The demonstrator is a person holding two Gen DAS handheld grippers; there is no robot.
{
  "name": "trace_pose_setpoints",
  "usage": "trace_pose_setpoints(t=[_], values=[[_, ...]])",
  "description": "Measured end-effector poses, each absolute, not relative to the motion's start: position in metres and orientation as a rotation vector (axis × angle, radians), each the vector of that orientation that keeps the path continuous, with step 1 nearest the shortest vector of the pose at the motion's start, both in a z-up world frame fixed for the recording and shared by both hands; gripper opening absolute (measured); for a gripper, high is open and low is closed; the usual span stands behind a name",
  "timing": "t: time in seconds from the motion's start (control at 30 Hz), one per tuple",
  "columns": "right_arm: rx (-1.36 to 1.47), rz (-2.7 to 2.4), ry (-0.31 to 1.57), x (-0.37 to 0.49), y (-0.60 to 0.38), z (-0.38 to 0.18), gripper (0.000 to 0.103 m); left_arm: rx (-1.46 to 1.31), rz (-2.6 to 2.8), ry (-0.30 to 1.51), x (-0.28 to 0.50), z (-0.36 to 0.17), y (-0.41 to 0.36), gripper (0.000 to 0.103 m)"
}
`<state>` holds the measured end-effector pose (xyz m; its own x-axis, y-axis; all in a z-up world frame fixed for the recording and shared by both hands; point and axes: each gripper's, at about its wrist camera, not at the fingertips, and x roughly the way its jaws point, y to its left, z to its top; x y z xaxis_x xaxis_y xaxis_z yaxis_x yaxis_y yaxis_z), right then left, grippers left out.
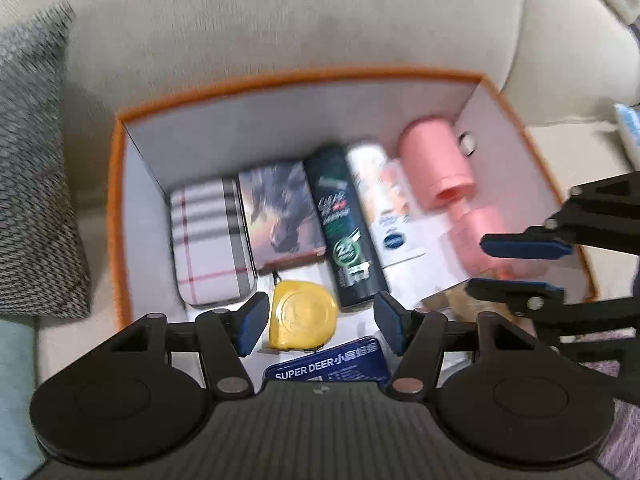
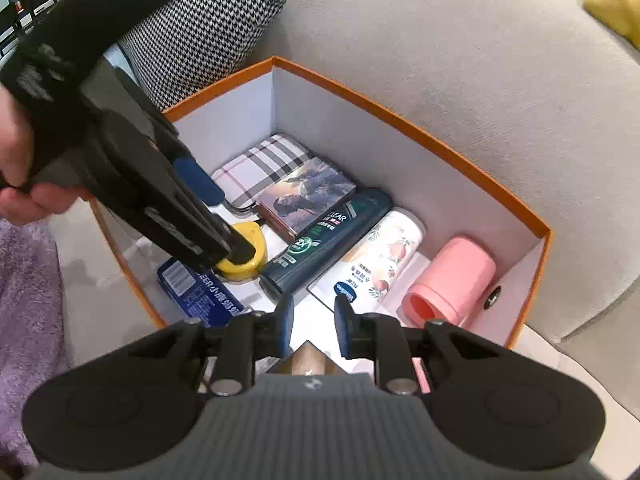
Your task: Organize rigid objects
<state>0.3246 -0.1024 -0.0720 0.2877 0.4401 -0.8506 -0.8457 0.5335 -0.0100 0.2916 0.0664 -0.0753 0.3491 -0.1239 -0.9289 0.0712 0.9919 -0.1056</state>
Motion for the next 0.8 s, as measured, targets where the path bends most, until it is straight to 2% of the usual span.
trace_pose_setpoints(t=[0.2,0.27,0.33,0.43,0.5,0.6,0.8], values=[[-0.503,0.861,0.87,0.305,-0.118,-0.041,0.034,-0.008,-0.118,0.971,0.243,-0.014,0.065,0.071],[-0.48,0.829,0.837,0.295,-0.125,-0.027,0.045,0.044,-0.086,0.871,0.221,0.004,0.062,0.071],[-0.443,0.801,0.799,0.282,-0.132,-0.014,0.052,0.104,-0.038,0.774,0.203,0.02,0.057,0.071],[-0.355,0.749,0.749,0.262,-0.145,0.006,0.059,0.15,0.028,0.645,0.173,0.039,0.051,0.078],[-0.307,0.695,0.709,0.243,-0.152,0.019,0.059,0.164,0.07,0.583,0.155,0.048,0.045,0.084],[-0.249,0.648,0.619,0.214,-0.158,0.035,0.07,0.163,0.125,0.523,0.134,0.056,0.036,0.09],[-0.122,0.558,0.51,0.161,-0.165,0.05,0.075,0.122,0.258,0.415,0.093,0.057,0.021,0.093]])
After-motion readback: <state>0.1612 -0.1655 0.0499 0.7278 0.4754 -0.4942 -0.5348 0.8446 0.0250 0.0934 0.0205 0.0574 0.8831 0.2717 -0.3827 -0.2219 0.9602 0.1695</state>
